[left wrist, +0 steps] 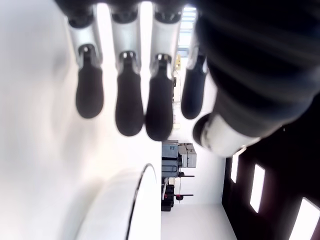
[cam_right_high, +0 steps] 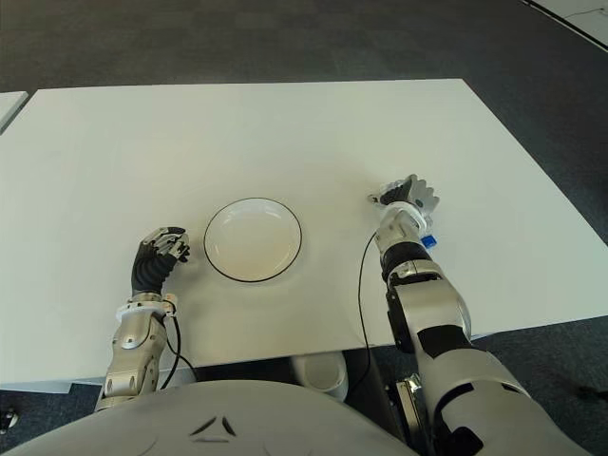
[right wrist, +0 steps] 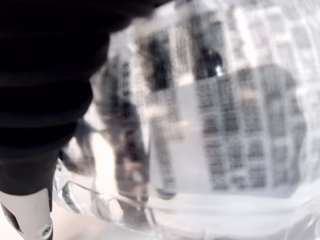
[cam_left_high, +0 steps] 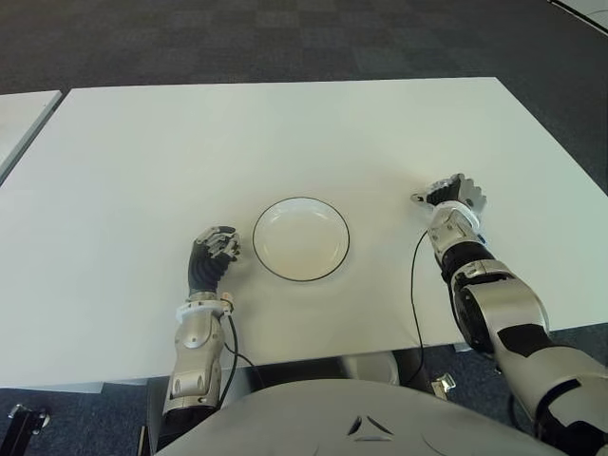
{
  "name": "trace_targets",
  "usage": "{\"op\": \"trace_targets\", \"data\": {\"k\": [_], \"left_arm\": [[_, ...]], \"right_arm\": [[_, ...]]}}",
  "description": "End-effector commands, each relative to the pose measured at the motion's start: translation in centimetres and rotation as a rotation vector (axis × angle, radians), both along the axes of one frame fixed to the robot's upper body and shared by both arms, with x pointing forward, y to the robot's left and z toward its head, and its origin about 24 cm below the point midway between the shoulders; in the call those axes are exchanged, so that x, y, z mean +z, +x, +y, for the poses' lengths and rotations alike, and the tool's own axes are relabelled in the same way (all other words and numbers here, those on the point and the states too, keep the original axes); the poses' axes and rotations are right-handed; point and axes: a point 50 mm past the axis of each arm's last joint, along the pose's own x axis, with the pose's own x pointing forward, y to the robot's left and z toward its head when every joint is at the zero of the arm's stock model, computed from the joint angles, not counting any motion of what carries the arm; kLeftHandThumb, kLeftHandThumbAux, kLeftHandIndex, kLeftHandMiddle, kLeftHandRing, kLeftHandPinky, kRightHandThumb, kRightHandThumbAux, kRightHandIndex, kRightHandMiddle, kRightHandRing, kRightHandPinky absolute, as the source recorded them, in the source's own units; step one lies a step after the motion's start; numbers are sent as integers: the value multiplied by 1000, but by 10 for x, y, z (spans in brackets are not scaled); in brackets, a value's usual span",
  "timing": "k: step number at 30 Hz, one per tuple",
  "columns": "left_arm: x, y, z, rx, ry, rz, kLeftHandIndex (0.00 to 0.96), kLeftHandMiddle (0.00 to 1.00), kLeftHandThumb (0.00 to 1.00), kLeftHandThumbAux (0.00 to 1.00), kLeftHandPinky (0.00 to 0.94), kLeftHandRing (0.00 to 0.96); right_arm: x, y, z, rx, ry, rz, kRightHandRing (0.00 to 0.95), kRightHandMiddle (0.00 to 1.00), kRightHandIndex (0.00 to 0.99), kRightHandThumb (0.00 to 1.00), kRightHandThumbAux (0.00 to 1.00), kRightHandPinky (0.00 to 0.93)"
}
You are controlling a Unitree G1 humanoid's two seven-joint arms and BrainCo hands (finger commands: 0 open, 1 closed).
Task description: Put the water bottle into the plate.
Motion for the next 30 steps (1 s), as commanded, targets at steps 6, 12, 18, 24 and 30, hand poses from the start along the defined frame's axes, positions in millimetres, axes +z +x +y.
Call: {"op": "trace_targets", "data": {"k": [6, 12, 18, 24, 30], "left_arm": [[-1, 1, -2, -4, 7, 12, 434, 637, 708, 716, 627, 631], [-1, 1, -2, -4, 4, 15, 434, 641, 708, 716, 623, 633], [-1, 1, -2, 0, -3, 19, 435, 637, 708, 716, 615, 628], [-2, 0, -2, 3, 3, 20, 435, 643, 707, 716, 624, 633], [-3, 1, -2, 12, -5, 31, 435, 649, 706, 716, 624, 637]], "right_arm": [[-47, -38, 25, -46, 164, -80, 833, 836, 437, 696, 727, 837], [-40, -36, 29, -21, 130, -217, 838, 843, 438, 698, 727, 841], [-29, -34, 29, 41, 99, -360, 856, 854, 439, 700, 726, 865], [-3, -17, 33, 108, 81, -485, 861, 857, 439, 701, 726, 868], [28, -8, 56, 197, 97, -623, 861, 862, 438, 700, 728, 862]]}}
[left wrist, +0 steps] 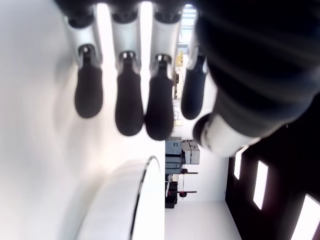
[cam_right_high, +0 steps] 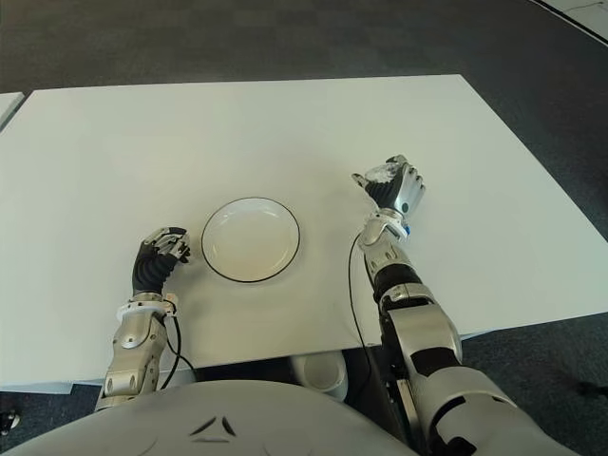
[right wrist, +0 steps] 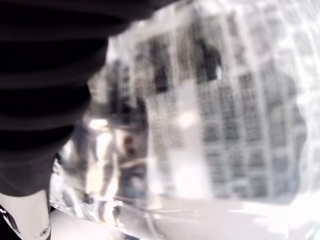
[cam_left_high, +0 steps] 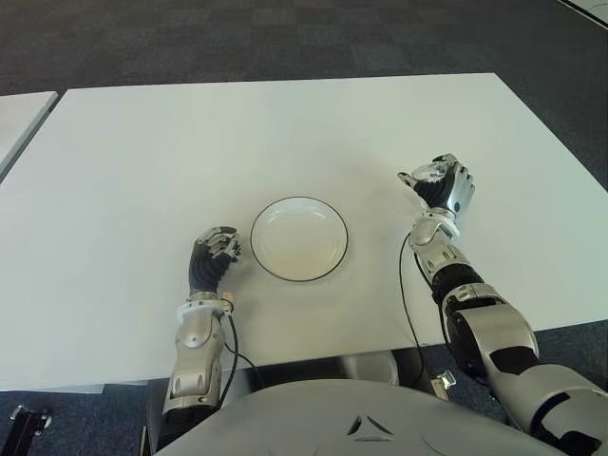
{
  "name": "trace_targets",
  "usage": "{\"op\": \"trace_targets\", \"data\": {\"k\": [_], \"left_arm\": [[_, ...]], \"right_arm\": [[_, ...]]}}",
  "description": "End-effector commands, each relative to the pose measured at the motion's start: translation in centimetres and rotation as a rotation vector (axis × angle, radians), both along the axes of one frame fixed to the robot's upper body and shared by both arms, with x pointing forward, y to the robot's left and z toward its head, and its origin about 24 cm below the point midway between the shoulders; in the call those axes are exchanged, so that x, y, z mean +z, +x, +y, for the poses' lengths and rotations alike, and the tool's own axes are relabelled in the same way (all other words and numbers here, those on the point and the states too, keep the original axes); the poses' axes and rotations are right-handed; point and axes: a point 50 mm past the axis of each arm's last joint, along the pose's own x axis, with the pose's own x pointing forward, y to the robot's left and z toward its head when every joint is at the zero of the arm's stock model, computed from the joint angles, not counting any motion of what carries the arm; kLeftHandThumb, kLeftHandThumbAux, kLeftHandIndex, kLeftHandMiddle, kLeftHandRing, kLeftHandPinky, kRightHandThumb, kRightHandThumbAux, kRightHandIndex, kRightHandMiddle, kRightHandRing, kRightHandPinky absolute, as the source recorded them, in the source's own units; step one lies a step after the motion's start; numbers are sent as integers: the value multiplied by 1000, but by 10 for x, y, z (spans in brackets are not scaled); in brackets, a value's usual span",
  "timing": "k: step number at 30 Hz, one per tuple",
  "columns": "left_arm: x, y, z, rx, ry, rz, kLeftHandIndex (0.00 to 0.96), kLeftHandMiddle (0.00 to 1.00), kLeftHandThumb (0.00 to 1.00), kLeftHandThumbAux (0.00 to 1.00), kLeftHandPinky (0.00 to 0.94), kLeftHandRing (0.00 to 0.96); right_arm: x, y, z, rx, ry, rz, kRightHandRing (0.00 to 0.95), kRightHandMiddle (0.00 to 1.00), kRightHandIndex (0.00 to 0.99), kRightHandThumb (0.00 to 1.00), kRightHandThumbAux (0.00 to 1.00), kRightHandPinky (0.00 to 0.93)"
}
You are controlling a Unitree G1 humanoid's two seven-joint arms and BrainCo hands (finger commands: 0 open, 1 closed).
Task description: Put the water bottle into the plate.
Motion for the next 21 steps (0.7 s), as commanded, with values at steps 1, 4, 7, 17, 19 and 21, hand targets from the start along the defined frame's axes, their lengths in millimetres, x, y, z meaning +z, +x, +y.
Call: {"op": "trace_targets", "data": {"k": [1, 4, 7, 17, 19, 21], "left_arm": [[-2, 0, -2, 13, -6, 22, 435, 648, 705, 716, 622, 636], [-2, 0, -2, 17, -8, 23, 434, 647, 705, 716, 620, 634], [-1, 0, -3, 22, -1, 23, 434, 640, 706, 716, 614, 628], [-1, -1, -3, 24, -21, 23, 434, 625, 707, 716, 605, 614], [-1, -2, -3, 22, -15, 21, 434, 624, 707, 716, 605, 615], [-1, -2, -4, 19, -12, 19, 434, 624, 706, 716, 607, 616]], "right_arm": [[11, -1, 23, 68, 19, -55, 863, 866, 438, 700, 728, 863], [17, -3, 28, 94, 20, -82, 867, 871, 438, 701, 728, 867], [27, -3, 38, 203, 12, -132, 875, 880, 438, 701, 728, 870], [62, -13, 79, 485, -17, -197, 888, 890, 437, 702, 727, 877], [66, -16, 84, 545, -15, -199, 891, 894, 437, 703, 727, 881], [71, -20, 93, 621, -15, -208, 892, 895, 437, 703, 726, 883]]}}
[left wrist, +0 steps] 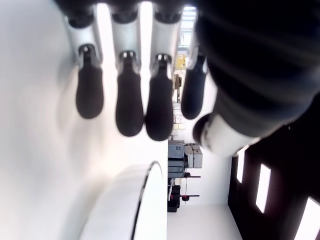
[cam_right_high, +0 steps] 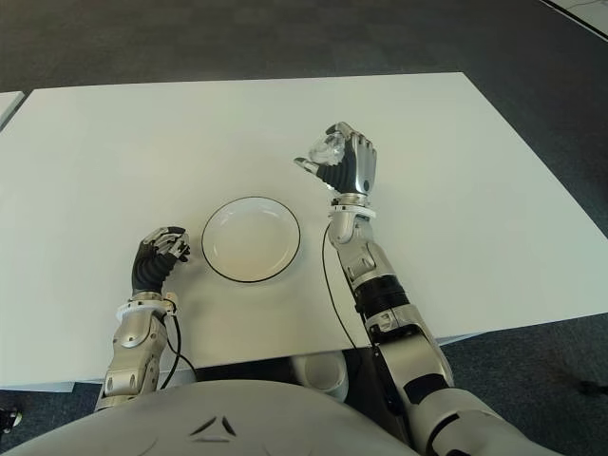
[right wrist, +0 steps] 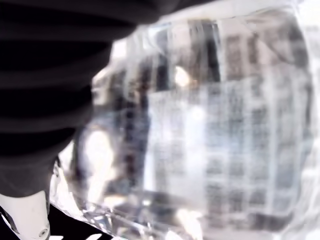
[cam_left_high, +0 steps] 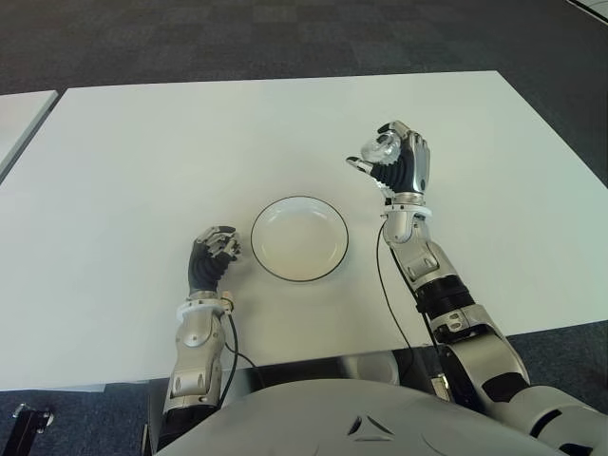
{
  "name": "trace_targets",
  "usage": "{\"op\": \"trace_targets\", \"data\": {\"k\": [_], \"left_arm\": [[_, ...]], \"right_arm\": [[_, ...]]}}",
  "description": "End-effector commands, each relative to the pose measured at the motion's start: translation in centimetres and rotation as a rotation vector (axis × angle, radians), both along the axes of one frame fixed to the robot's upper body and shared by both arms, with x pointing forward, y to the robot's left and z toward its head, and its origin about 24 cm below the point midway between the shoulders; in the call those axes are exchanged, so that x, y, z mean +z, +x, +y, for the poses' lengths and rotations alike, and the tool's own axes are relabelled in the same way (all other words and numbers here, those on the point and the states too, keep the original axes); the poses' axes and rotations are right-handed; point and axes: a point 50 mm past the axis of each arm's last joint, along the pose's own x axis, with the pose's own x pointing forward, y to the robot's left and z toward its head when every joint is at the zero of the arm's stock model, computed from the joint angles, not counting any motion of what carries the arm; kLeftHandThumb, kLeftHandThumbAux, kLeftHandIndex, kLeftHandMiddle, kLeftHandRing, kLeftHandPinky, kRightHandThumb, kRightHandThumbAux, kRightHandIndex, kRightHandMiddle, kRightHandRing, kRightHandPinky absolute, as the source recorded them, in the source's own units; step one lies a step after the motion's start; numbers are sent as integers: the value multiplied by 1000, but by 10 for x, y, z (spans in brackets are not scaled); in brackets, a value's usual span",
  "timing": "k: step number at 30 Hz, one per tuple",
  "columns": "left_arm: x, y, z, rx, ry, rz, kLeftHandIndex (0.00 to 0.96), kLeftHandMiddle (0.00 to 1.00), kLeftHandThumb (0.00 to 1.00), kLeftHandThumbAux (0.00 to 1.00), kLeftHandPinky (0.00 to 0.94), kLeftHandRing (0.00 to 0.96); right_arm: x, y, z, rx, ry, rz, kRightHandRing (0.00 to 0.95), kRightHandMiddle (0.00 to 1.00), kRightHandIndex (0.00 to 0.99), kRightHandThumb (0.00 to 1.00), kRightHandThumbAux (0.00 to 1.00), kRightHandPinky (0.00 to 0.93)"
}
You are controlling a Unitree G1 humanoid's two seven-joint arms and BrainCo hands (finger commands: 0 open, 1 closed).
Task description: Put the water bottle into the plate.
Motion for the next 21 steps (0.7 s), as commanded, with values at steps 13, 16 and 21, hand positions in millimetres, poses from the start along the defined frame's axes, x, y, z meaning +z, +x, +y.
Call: {"op": "trace_targets", "data": {"k": [13, 16, 21], "left_arm": [[-4, -2, -3, 13, -24, 25, 433, 624, 706, 715, 609, 620], [-5, -2, -2, 19, -28, 25, 433, 628, 706, 715, 607, 621], [-7, -2, -2, 25, -24, 25, 434, 636, 706, 714, 609, 624]], "right_arm": [[7, -21, 48, 521, -91, -9, 896, 898, 438, 706, 722, 878], [5, -22, 55, 596, -127, -11, 894, 896, 438, 706, 722, 875], [4, -25, 65, 685, -188, 1, 890, 892, 438, 707, 722, 871]]}}
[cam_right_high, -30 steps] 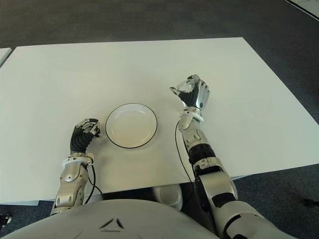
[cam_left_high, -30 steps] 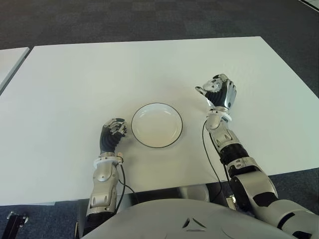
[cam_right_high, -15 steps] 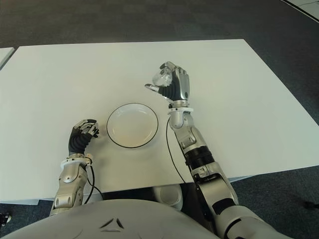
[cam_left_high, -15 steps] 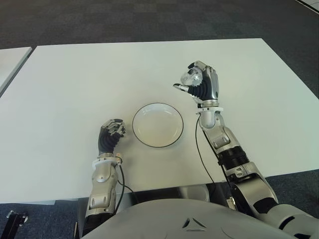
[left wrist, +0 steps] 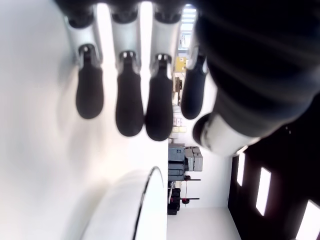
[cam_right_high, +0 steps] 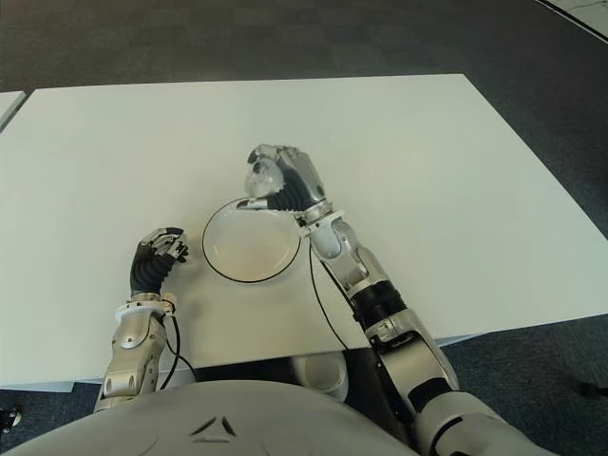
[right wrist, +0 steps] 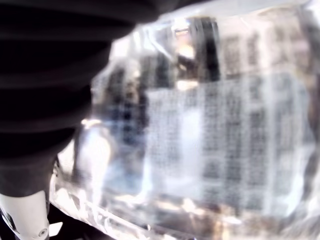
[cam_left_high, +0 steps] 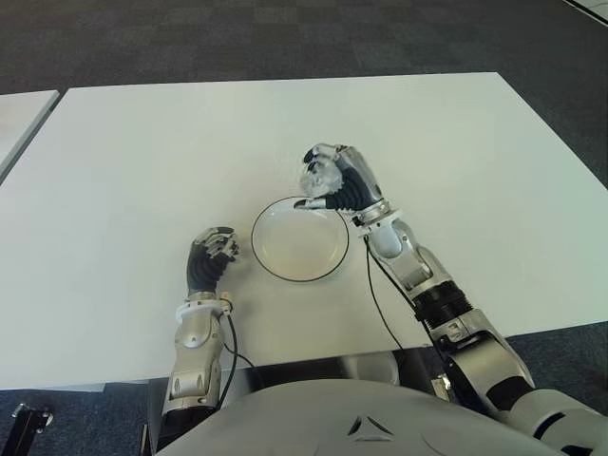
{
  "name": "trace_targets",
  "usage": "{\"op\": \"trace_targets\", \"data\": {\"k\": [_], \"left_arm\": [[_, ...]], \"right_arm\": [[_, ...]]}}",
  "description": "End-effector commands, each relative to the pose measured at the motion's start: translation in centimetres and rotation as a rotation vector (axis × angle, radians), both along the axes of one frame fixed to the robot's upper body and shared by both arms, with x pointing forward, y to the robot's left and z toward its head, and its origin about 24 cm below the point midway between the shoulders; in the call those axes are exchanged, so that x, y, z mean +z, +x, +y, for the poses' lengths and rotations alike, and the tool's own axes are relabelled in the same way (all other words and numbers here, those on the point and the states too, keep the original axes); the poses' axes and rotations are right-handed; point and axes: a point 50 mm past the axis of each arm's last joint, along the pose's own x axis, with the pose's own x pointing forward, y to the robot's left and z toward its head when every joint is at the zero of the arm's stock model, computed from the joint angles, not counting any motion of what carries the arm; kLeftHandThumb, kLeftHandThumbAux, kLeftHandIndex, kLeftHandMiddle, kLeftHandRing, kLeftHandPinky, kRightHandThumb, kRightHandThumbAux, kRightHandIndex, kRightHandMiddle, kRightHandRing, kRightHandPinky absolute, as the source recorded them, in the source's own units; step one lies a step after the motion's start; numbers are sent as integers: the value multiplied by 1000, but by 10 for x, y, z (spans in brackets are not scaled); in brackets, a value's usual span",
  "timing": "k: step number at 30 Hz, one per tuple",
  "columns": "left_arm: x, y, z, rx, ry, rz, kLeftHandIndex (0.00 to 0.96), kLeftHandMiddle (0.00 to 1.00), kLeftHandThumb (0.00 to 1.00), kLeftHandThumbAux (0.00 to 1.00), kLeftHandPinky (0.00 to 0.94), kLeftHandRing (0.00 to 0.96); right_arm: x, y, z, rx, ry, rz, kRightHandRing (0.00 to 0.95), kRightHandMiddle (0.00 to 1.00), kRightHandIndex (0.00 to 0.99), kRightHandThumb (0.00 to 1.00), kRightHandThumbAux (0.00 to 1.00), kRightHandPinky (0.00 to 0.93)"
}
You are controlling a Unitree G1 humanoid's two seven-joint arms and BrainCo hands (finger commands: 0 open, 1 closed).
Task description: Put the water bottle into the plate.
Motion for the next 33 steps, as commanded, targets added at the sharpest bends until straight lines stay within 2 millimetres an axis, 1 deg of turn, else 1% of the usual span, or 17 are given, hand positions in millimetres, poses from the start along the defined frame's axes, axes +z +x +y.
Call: {"op": "trace_targets", "data": {"k": [1, 8, 11, 15, 17, 20, 24, 27, 29, 33], "left_arm": [[-6, -2, -3, 20, -15, 26, 434, 638, 707, 714, 609, 626], [-8, -2, -3, 25, -24, 29, 434, 640, 707, 714, 614, 628], [-9, -2, -2, 33, -37, 33, 434, 641, 707, 714, 617, 631], [-10, -1, -1, 38, -38, 35, 434, 645, 708, 715, 621, 634], [-10, -1, -1, 40, -35, 34, 434, 648, 708, 715, 625, 638], [-10, -1, 0, 42, -29, 34, 434, 651, 708, 715, 629, 642], [-9, -1, 0, 45, -20, 36, 434, 649, 708, 716, 624, 639], [-9, -2, 0, 50, -16, 37, 434, 647, 708, 716, 623, 637], [-8, -2, 0, 53, -15, 36, 434, 645, 707, 716, 621, 635], [-8, -2, 1, 60, -11, 38, 434, 646, 707, 716, 620, 635]], "right_arm": [[8, 0, 11, 98, -44, -37, 887, 889, 438, 708, 722, 866], [4, -6, 21, 181, -193, -3, 867, 871, 439, 708, 723, 849], [-2, -7, 26, 205, -295, 55, 861, 866, 439, 709, 723, 852], [-8, -7, 29, 206, -378, 121, 863, 869, 439, 709, 723, 860], [-16, -7, 31, 200, -446, 186, 865, 873, 439, 709, 723, 864], [-22, -7, 32, 188, -510, 240, 866, 876, 439, 709, 722, 864], [-31, -8, 33, 154, -632, 314, 849, 857, 439, 708, 723, 838], [-37, -8, 35, 120, -740, 359, 814, 819, 436, 704, 724, 801], [-38, -9, 36, 108, -781, 370, 788, 792, 432, 701, 725, 769], [-41, -11, 39, 96, -831, 369, 759, 759, 425, 697, 726, 750]]}}
